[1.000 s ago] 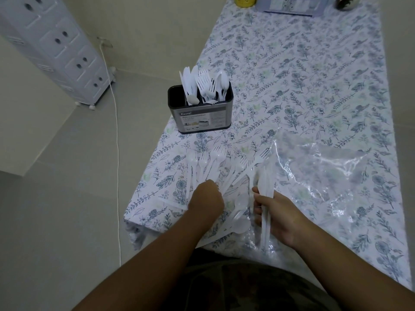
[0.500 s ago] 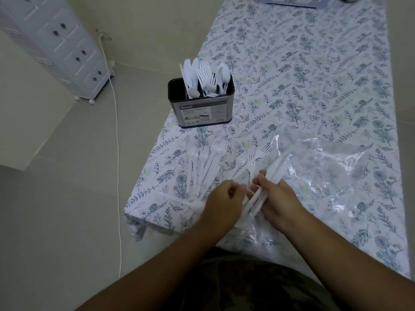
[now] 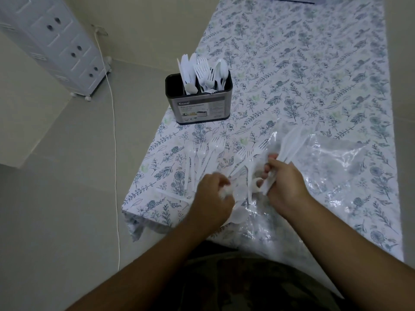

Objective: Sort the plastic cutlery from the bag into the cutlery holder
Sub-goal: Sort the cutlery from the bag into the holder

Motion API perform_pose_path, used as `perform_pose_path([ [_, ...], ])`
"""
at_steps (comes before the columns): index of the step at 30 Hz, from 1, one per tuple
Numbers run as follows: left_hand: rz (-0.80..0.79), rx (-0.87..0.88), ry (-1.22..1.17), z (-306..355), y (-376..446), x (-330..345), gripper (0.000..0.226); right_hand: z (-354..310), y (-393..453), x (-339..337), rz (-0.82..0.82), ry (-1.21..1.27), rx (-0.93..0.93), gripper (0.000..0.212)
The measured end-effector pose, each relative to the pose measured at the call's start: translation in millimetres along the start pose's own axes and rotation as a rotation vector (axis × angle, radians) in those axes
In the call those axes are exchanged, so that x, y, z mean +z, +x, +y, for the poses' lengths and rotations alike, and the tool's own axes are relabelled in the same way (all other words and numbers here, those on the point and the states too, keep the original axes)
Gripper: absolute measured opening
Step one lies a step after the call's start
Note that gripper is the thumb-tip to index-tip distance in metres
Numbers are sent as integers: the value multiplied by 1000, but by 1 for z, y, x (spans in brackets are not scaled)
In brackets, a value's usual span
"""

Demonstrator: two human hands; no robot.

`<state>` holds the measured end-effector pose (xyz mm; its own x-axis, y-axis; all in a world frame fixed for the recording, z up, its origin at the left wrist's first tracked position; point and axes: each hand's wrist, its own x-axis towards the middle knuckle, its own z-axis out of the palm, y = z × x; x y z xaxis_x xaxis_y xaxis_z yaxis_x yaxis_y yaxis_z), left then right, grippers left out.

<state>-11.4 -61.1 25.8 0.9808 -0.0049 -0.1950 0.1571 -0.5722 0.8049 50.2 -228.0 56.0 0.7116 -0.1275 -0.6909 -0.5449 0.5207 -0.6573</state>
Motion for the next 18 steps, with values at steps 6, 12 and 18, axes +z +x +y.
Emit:
perform_pose_path([
  [6,-354,76,485,-40,-17,2,29,39,10,-45,77,-315,110,7],
  [12,-169,26,199,-22,17,8,19,48,3,-46,-1,-472,84,10],
  [18,9,49,61,-20,22,-2,6,41,3,-45,66,-456,30,10],
])
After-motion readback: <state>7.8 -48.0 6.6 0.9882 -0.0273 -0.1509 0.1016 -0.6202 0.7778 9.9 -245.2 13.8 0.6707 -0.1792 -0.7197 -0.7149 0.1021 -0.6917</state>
